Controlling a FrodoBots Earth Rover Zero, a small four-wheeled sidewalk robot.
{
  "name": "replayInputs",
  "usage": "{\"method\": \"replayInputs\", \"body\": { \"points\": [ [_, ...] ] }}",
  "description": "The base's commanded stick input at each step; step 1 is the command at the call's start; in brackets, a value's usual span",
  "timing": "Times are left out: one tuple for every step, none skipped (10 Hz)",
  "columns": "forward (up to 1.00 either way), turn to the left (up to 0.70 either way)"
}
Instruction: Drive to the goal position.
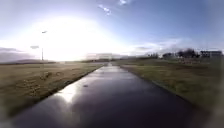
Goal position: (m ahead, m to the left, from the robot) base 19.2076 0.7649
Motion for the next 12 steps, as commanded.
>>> {"method": "replayInputs", "body": {
  "points": [
    [1.0,0.0],
    [1.0,0.0],
    [1.0,0.0],
    [1.0,0.0],
    [1.0,0.0],
    [1.0,0.0],
    [1.0,0.0],
    [1.0,0.0],
    [1.0,0.0],
    [1.0,0.0],
    [1.0,0.0],
    [1.0,0.0]
  ]
}}
